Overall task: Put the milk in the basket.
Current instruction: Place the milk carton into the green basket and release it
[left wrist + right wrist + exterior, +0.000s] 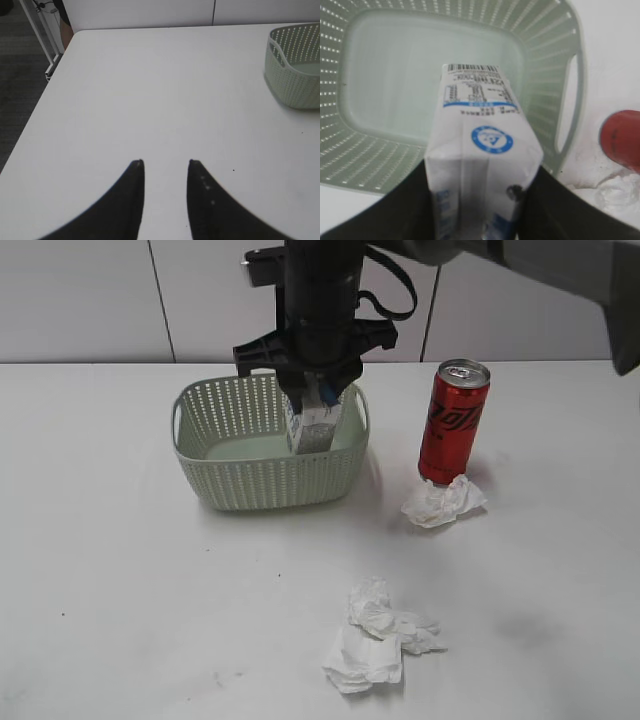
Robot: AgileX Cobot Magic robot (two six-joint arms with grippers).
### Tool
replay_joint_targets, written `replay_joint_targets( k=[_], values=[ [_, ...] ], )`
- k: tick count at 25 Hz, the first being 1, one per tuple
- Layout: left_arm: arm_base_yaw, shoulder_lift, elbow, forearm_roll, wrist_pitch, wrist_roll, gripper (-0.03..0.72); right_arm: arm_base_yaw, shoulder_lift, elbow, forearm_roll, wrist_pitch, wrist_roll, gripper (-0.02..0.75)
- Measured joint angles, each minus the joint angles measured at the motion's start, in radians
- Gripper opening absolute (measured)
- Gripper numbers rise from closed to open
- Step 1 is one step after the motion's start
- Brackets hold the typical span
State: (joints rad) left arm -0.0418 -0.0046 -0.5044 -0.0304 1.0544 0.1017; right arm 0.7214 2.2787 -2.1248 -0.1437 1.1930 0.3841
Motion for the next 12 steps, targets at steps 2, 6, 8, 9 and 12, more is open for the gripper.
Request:
replay_joint_targets(
  k=[2,6,8,9,12],
  values=[
    [0.000,0.000,0.000,0.000,0.000,0.000,0.221,-0.002,0.021,0.000,0.012,-0.015,-0.004,0.304],
    [0.000,0.000,0.000,0.000,0.000,0.000,0.221,-0.009,0.059,0.000,0.033,-0.030,-0.016,0.303],
    [0.000,0.000,0.000,0.000,0.000,0.000,0.221,-0.012,0.070,0.000,0.038,-0.031,-0.024,0.306],
    [0.000,0.000,0.000,0.000,0.000,0.000,0.221,-0.013,0.074,0.000,0.038,-0.032,-0.027,0.318],
    [0.000,0.000,0.000,0.000,0.000,0.000,0.221,-0.015,0.076,-0.002,0.038,-0.047,-0.027,0.423]
  ],
)
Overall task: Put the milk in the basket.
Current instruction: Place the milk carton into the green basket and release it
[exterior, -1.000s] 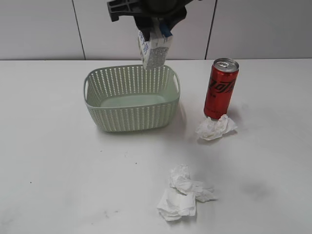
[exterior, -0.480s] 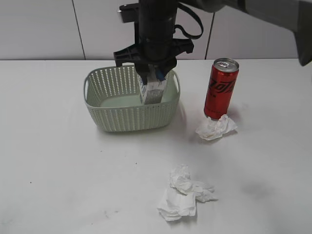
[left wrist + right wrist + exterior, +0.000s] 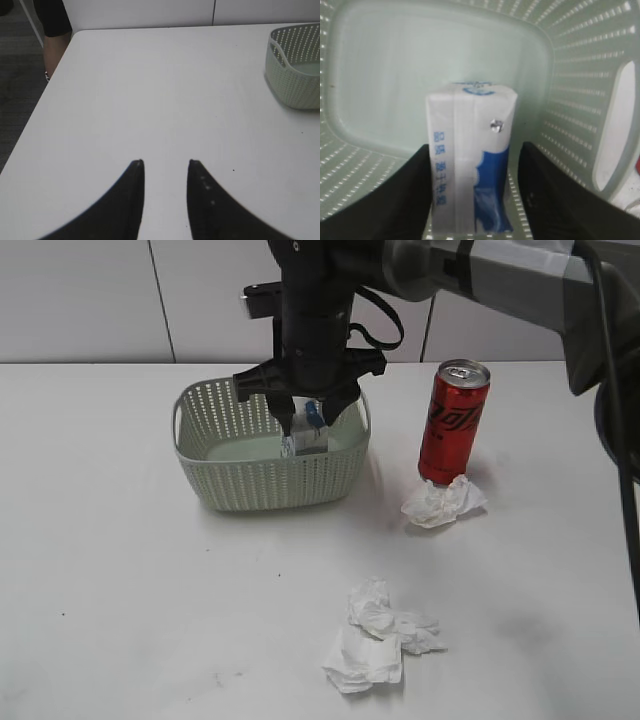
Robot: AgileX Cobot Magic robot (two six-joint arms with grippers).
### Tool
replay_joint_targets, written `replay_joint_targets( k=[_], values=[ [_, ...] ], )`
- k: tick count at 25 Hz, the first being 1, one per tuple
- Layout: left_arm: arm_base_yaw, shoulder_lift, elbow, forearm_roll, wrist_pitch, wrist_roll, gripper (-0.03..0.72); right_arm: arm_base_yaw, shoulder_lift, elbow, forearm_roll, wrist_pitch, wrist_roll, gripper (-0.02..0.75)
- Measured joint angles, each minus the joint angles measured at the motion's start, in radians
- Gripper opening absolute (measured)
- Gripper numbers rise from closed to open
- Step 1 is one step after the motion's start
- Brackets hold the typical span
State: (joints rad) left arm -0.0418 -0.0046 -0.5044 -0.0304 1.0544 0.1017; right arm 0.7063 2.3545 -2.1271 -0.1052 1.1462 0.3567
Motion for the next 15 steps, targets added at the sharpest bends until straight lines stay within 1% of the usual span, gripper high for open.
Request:
replay_joint_targets(
  k=[3,9,12,15],
  values=[
    [0.000,0.000,0.000,0.000,0.000,0.000,0.221,0.000,0.000,-0.001,-0.001,-0.002,0.000,0.492],
    [0.000,0.000,0.000,0.000,0.000,0.000,0.221,0.000,0.001,-0.015,-0.001,-0.006,0.000,0.518],
    [0.000,0.000,0.000,0.000,0.000,0.000,0.221,0.000,0.001,-0.070,-0.001,0.004,-0.012,0.539],
    [0.000,0.000,0.000,0.000,0.000,0.000,0.221,0.000,0.001,-0.163,-0.001,0.046,-0.061,0.546]
  ],
)
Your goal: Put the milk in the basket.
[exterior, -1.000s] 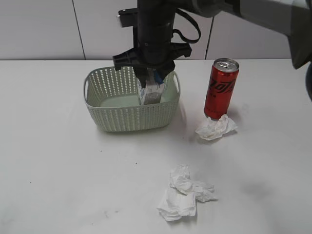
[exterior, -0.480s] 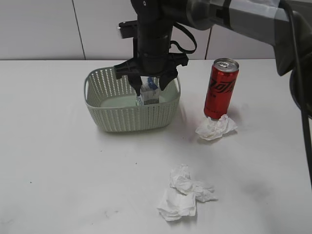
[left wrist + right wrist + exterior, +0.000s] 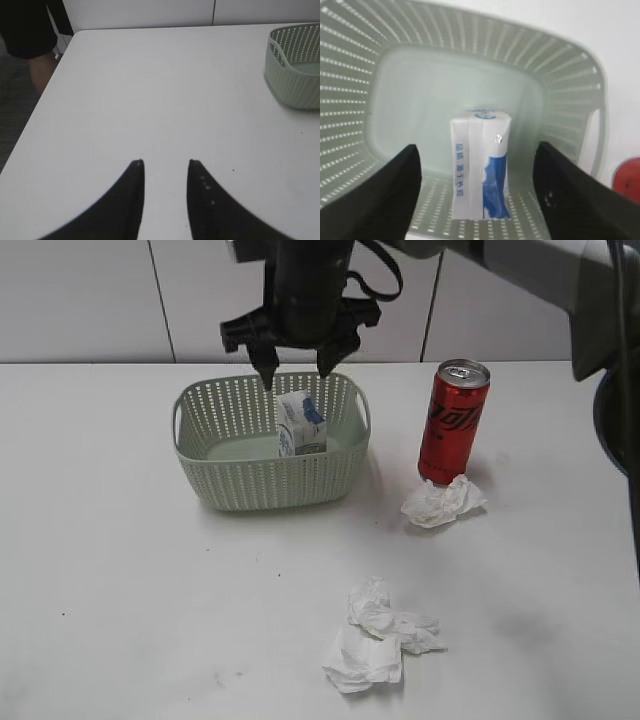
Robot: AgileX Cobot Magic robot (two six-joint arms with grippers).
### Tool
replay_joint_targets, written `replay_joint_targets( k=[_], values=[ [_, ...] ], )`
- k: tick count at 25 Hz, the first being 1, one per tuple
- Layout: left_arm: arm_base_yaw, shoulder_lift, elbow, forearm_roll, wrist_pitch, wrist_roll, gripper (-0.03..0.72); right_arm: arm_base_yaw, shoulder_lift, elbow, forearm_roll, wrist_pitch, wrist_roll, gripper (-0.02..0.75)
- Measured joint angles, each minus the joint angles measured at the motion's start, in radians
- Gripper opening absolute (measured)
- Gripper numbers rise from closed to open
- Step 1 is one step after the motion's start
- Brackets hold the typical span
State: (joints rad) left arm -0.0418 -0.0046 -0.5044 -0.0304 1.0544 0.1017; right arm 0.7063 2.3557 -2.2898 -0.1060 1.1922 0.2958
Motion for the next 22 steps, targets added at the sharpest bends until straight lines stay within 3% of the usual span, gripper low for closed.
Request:
replay_joint_targets(
  k=[6,13,18,22],
  values=[
    [0.000,0.000,0.000,0.000,0.000,0.000,0.221,0.000,-0.013,-0.150,-0.005,0.016,-0.065,0.553],
    [0.000,0.000,0.000,0.000,0.000,0.000,0.221,-0.001,-0.123,-0.162,0.001,0.019,-0.092,0.554],
    [0.000,0.000,0.000,0.000,0.000,0.000,0.221,-0.001,-0.218,-0.138,0.018,0.019,-0.096,0.554],
    [0.000,0.000,0.000,0.000,0.000,0.000,0.221,-0.004,-0.311,-0.008,0.020,0.019,-0.100,0.554]
  ],
)
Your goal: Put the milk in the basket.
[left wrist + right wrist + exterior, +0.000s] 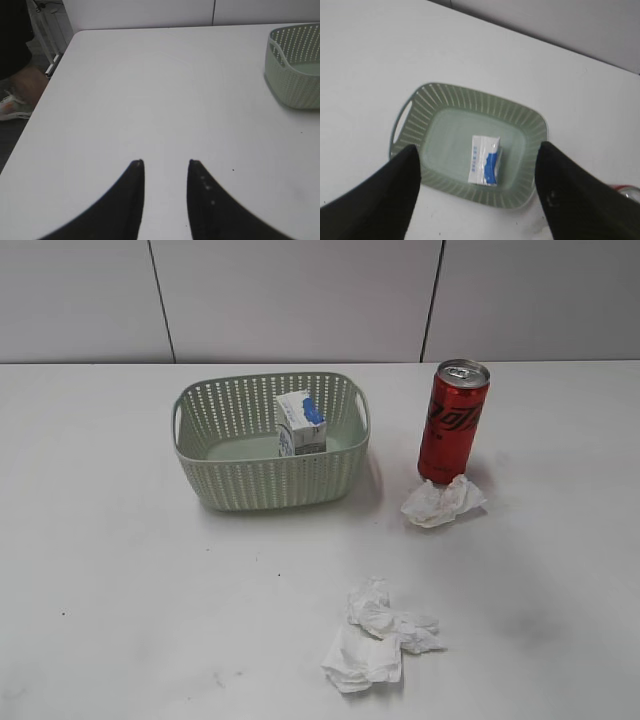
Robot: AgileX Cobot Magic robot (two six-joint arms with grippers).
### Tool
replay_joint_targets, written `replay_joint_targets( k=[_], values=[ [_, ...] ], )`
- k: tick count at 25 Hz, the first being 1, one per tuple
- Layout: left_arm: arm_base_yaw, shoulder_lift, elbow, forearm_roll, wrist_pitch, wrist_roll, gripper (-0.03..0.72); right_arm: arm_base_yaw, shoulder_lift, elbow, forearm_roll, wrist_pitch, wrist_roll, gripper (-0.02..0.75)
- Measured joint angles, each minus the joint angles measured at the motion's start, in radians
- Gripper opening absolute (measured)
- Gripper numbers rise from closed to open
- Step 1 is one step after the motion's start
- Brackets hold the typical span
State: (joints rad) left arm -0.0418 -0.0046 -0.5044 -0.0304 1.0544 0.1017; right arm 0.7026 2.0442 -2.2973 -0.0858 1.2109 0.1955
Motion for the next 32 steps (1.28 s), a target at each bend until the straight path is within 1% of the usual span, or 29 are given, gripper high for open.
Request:
replay_joint_targets(
  k=[4,7,13,20,25,28,32],
  values=[
    [0.000,0.000,0.000,0.000,0.000,0.000,0.221,-0.012,-0.081,0.184,0.003,0.001,-0.015,0.554],
    [0.000,0.000,0.000,-0.001,0.000,0.000,0.221,-0.041,-0.146,0.316,0.005,0.002,-0.025,0.554],
    [0.000,0.000,0.000,-0.001,0.000,0.000,0.221,-0.160,-0.248,0.532,-0.011,0.002,-0.031,0.554],
    [0.000,0.000,0.000,-0.001,0.000,0.000,0.221,-0.272,-0.357,0.695,-0.024,0.002,-0.045,0.554],
    [0.000,0.000,0.000,-0.001,0.000,0.000,0.221,-0.380,-0.458,0.849,-0.025,0.001,-0.051,0.554],
    [0.000,0.000,0.000,-0.001,0.000,0.000,0.221,-0.419,-0.537,0.958,-0.031,0.000,-0.053,0.554],
    [0.000,0.000,0.000,-0.001,0.000,0.000,0.221,-0.428,-0.655,1.112,-0.039,-0.018,-0.052,0.554]
  ],
)
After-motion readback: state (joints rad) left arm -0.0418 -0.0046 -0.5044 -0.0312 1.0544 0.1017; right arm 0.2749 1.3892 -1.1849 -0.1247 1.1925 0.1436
